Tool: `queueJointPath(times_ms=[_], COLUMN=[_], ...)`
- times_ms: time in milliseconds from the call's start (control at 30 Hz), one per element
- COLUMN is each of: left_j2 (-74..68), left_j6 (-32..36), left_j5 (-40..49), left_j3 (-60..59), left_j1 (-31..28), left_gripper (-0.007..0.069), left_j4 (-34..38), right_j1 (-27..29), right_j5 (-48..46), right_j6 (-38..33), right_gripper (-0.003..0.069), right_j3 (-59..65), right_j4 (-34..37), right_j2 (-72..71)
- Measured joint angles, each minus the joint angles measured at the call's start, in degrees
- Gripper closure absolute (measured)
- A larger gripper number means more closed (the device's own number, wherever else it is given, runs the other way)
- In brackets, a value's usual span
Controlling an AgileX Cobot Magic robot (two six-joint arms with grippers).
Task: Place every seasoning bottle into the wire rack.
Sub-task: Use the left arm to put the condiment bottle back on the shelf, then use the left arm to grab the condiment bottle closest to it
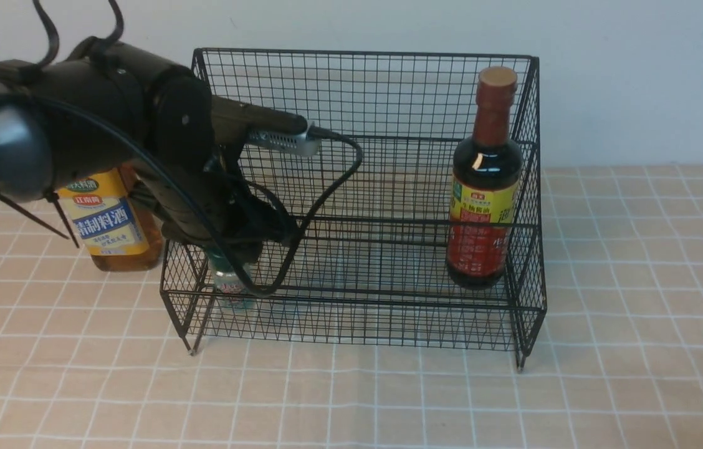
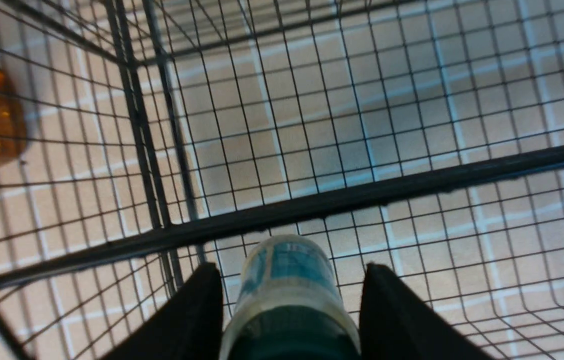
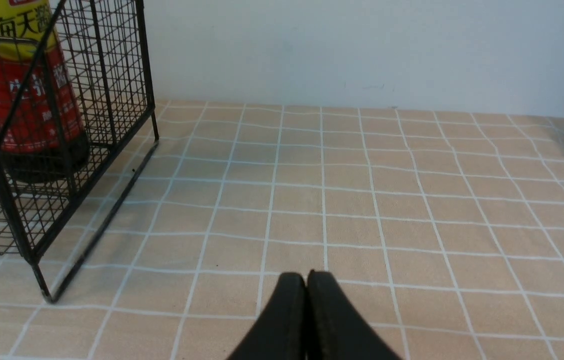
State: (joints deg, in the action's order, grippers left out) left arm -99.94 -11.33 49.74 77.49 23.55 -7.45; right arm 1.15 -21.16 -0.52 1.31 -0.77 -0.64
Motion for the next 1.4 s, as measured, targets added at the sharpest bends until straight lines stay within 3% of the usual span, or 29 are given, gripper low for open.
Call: queueJointPath(times_ms=[200,400,567,800,833,867,900,967,1200,1400], left_j2=[-0.68,-0.68,0.53,7.24,11.30,11.68,14.58,18.59,28.00,34.43], left_j6=[-0.10,-0.12,-0.12,-0.90,-3.46,-3.80,-6.32,-9.88,-19.22,-29.14], left_j5=[0.05,0.21,3.86,8.52,8.52,8.43,8.26,8.10,4.17,-12.34], left_j3=[0.00,0.16,3.75,12.02,13.93,14.04,14.41,14.73,13.06,-1.61], left_j1=[0.05,0.05,0.05,0.05,0.05,0.05,0.05,0.05,0.05,0.05], left_gripper=[0.0297,0.0146,0.0119,0.0294,0.0423,0.0436,0.0523,0.0595,0.0631,0.0631], left_j4=[-0.25,-0.42,-0.57,-7.41,-12.86,-13.45,-18.61,-24.48,-39.05,-43.38], right_j1=[0.00,0.00,0.00,0.00,0.00,0.00,0.00,0.00,0.00,0.00], right_j5=[0.00,0.00,0.00,0.00,0.00,0.00,0.00,0.00,0.00,0.00], right_j6=[0.00,0.00,-0.06,-0.06,-0.11,-0.11,-0.11,-0.11,-0.16,-0.16], right_gripper=[0.0672,0.0672,0.0672,0.0672,0.0672,0.0672,0.0672,0.0672,0.0672,0.0672], right_j3=[0.00,0.00,0.00,0.00,0.00,0.00,0.00,0.00,0.00,0.00], right_j4=[0.00,0.00,0.00,0.00,0.00,0.00,0.00,0.00,0.00,0.05], right_j2=[0.00,0.00,0.00,0.00,0.00,0.00,0.00,0.00,0.00,0.00])
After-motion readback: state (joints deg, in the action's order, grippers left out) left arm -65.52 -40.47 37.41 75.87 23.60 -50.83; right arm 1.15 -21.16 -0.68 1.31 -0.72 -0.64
